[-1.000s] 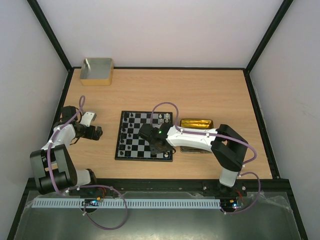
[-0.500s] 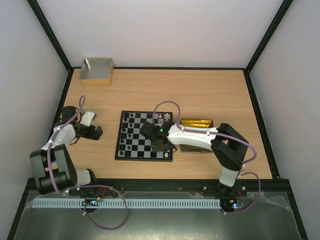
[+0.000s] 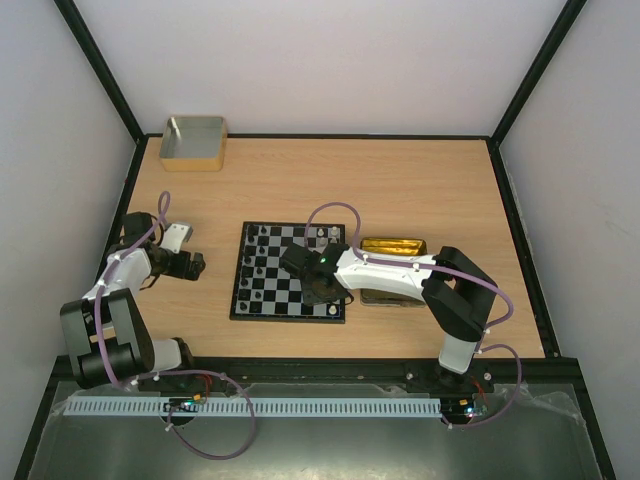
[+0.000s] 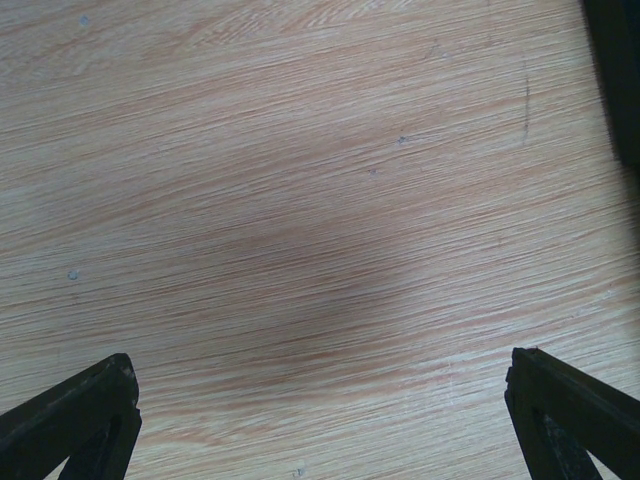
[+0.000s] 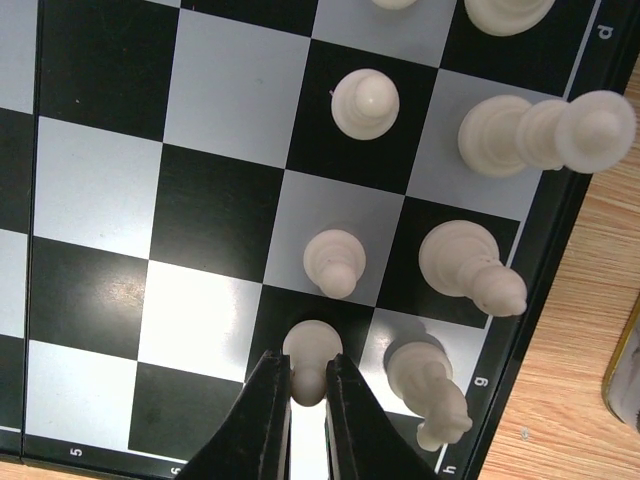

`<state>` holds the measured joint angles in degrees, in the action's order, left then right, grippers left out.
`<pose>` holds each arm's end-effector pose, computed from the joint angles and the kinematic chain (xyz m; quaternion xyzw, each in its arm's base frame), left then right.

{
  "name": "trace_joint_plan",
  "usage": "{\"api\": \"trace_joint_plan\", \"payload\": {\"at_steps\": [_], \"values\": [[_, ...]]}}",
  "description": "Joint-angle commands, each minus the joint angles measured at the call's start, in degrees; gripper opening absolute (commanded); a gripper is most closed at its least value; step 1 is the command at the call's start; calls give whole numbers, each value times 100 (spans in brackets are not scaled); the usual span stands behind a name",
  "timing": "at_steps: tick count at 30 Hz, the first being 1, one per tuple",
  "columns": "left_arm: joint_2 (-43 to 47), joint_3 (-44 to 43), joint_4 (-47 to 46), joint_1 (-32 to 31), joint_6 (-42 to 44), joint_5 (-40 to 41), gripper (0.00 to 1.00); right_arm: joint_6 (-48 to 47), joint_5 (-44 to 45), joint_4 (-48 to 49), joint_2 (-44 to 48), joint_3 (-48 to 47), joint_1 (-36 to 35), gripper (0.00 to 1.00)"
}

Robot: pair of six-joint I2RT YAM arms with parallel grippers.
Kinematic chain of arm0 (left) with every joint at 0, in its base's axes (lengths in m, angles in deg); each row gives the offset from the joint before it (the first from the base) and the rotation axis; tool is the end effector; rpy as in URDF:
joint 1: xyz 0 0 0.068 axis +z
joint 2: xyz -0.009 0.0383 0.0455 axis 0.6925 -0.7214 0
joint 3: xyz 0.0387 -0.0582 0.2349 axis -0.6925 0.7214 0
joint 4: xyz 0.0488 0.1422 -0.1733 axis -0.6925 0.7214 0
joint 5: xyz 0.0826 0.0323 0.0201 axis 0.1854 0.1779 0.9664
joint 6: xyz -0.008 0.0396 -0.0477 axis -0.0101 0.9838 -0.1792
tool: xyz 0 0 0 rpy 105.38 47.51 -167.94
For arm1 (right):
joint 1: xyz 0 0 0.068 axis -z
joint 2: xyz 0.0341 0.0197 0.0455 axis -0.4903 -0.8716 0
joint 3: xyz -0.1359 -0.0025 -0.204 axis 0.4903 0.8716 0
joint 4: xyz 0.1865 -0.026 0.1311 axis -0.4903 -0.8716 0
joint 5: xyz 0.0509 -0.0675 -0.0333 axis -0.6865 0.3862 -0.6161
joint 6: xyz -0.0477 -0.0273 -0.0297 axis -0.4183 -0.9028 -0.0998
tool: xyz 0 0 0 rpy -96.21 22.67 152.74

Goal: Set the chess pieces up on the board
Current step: Place the chess piece on the chessboard.

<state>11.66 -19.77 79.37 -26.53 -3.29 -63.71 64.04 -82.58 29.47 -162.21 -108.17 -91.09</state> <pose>0.2137 0.0512 0.1567 0.1207 0.9532 -0.0519 0.2721 0.1454 0.2700 0.1605 -0.1136 0.9866 0.0955 0.0680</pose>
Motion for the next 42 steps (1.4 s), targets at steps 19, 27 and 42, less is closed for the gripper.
{"api": "trace_joint_plan", "payload": {"at_steps": [19,27,42], "values": [[30,105,-33,-3,-53,-59,99,-101,10,-117,47,-11,12,19],[38,128,-34,-6,-44,-56,100,-127,155,-314,92,-276,12,20],[12,102,-18,-7,-31,-67,99,-256,885,-1081,531,-917,293,21]]}}
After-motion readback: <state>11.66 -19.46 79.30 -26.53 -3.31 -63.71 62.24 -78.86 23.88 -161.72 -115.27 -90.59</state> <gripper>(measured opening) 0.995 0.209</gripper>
